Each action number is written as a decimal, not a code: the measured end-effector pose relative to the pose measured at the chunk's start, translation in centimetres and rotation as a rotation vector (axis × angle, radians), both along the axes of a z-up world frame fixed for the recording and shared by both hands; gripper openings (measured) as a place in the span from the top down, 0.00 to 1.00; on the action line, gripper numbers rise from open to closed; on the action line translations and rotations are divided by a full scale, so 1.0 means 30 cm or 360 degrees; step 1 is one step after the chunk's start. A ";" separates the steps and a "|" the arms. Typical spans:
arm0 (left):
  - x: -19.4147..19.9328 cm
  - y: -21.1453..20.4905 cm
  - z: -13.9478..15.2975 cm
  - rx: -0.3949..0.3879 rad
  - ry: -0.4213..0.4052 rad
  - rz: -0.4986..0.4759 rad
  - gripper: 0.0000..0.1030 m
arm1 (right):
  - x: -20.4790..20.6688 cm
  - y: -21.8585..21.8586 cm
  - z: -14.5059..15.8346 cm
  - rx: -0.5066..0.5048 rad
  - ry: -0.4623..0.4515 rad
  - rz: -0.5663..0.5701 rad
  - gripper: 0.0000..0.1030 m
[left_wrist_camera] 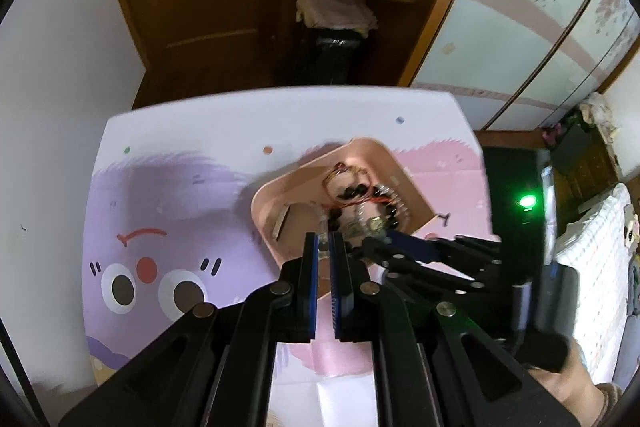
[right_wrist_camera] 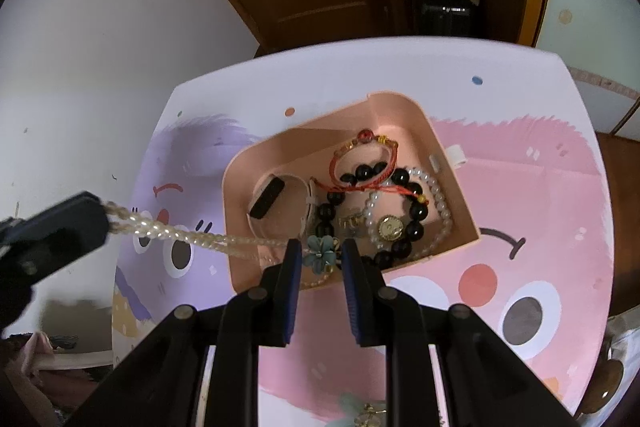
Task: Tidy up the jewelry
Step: 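Lower the pearl necklace into the pink box and open the left tool, then withdraw the left tool from the box and move the right tool toward the gold necklace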
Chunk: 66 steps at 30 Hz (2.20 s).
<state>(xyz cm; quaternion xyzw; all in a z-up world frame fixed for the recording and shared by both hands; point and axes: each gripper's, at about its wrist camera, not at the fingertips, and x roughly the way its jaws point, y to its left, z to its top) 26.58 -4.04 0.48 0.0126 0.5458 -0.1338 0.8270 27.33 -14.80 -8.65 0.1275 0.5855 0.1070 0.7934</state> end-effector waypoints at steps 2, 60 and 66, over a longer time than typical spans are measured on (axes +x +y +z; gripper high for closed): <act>0.008 0.003 -0.039 0.0007 0.0025 0.0006 0.97 | -0.001 0.002 -0.016 0.0000 0.0018 0.0000 0.80; -0.459 0.106 -0.161 0.0145 -0.0259 0.0329 0.24 | -0.515 -0.050 0.091 -0.0102 -0.0154 -0.0115 0.72; -0.524 0.107 -0.192 0.0186 -0.0293 0.0321 0.24 | -0.594 -0.070 0.043 -0.0172 -0.0140 -0.0123 0.72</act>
